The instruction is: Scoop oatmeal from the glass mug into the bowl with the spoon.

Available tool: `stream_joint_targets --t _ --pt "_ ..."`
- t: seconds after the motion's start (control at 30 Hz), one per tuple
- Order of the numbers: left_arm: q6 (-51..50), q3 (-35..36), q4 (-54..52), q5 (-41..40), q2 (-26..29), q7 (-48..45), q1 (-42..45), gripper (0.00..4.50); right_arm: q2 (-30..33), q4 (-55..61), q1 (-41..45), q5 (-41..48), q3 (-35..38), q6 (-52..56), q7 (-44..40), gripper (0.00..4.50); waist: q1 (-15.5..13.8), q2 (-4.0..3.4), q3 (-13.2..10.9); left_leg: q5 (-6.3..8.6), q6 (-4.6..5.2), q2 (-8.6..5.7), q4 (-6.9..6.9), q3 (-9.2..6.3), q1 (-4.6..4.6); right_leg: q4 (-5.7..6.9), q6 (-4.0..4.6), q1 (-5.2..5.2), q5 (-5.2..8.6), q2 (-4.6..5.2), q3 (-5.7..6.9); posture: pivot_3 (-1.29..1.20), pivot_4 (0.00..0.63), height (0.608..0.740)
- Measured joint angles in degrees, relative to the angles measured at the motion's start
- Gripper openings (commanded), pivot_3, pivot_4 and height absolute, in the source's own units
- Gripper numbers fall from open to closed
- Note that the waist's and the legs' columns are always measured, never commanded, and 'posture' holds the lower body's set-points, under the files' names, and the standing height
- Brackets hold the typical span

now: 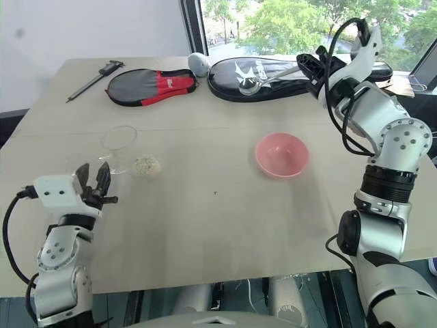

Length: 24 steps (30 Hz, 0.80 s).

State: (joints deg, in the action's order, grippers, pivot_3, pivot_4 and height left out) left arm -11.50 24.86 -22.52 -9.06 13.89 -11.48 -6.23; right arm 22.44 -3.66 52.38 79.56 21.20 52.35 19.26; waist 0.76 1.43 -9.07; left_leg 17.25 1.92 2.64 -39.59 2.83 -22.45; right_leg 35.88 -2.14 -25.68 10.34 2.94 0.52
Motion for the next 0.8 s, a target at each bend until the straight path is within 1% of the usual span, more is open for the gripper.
stream_joint_targets --t 0.17,0.27,0.33,0.37,0.67,0.8 --pt "0.4 -0.7 3.1 0.0 2.8 -0.8 1.9 1.85 0.3 -0.1 -0.1 -0.6 0.0 0.0 -0.9 0.0 0.0 0.0 0.0 0.0 0.0 0.01 0.01 -0.02 0.0 0.01 0.0 -0.01 0.0 0.0 0.02 0.0 0.15 0.74" --pt "0.7 -0.6 4.5 -0.3 2.8 -0.8 2.6 1.06 0.9 -0.2 -0.4 -1.0 0.1 0.0 -1.6 0.0 0.0 0.0 0.0 0.0 0.0 0.01 0.01 0.0 -0.01 0.0 0.0 -0.01 0.0 0.01 0.01 0.0 0.15 0.74" --pt "0.7 -0.5 5.5 -0.8 3.1 -0.7 3.4 0.14 1.0 -0.2 -0.6 -1.1 0.1 0.1 -1.9 0.0 0.0 0.0 0.0 0.0 0.0 0.01 0.01 -0.02 -0.01 0.01 0.0 -0.01 0.0 0.0 0.03 0.0 0.15 0.74" --pt "0.7 -0.4 5.8 -1.1 3.2 -0.4 3.7 0.06 1.0 -0.2 -0.9 -1.1 0.1 0.1 -2.1 0.0 0.0 0.0 0.0 0.0 0.0 0.01 0.01 -0.02 0.0 0.01 0.0 -0.01 0.0 0.01 0.02 0.0 0.15 0.74" --pt "0.9 -1.1 6.4 -1.3 4.9 -1.9 4.0 0.06 1.3 -0.2 -1.5 -1.2 0.5 0.3 -2.8 0.0 -0.1 -0.04 0.0 0.0 0.0 0.01 0.02 -0.01 0.02 0.02 0.0 -0.01 0.0 0.01 0.02 0.0 0.15 0.74" --pt "2.9 -4.2 9.2 0.5 7.6 -3.6 7.3 0.06 1.3 0.8 -0.6 -0.6 -0.2 1.8 -4.9 0.0 -0.4 -0.07 0.0 0.0 0.0 -0.01 0.02 -0.02 0.0 0.02 0.0 -0.01 0.0 0.01 0.04 0.0 0.15 0.74"
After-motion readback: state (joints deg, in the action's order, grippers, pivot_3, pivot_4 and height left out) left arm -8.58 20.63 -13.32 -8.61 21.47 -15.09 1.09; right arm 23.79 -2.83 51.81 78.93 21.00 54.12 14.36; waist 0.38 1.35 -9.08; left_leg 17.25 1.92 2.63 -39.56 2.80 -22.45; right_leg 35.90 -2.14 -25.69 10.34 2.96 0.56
